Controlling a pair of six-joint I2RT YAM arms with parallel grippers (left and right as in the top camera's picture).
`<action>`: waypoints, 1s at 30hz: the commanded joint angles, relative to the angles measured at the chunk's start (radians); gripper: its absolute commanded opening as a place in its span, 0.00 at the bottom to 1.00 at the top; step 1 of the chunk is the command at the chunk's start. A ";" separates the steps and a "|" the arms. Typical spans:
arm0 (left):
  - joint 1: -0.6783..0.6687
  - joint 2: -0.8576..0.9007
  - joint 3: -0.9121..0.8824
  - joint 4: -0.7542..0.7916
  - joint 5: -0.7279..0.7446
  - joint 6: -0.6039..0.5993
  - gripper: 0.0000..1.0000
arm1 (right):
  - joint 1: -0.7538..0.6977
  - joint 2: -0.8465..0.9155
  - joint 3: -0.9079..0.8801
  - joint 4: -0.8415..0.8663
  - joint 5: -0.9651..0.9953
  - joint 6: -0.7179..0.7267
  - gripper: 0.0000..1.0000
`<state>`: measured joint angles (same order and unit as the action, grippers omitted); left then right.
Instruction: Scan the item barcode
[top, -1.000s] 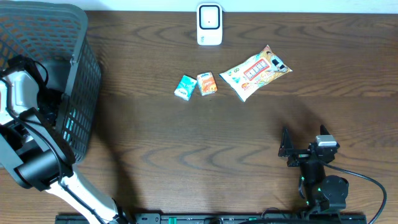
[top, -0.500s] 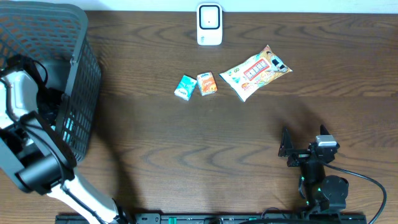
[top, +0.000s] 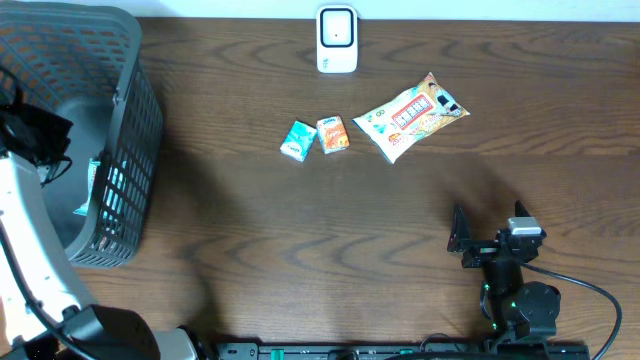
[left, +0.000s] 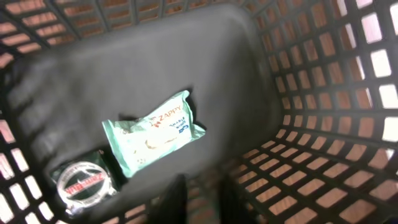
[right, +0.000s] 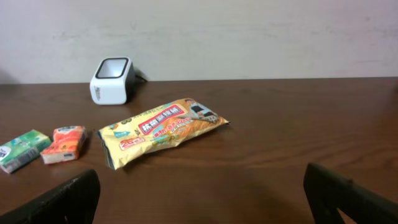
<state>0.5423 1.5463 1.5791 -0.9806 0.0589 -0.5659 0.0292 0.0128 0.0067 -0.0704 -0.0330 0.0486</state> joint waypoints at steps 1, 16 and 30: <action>0.002 0.018 0.004 -0.001 -0.007 0.008 0.58 | -0.011 -0.002 -0.001 -0.004 0.000 0.010 0.99; 0.034 0.319 -0.021 -0.116 -0.127 -0.023 0.98 | -0.011 -0.002 -0.001 -0.004 0.000 0.010 0.99; 0.050 0.507 -0.021 -0.103 -0.122 0.099 0.98 | -0.011 -0.002 -0.001 -0.004 0.000 0.010 0.99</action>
<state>0.5831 2.0327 1.5654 -1.0760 -0.0521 -0.5140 0.0292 0.0128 0.0067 -0.0704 -0.0330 0.0486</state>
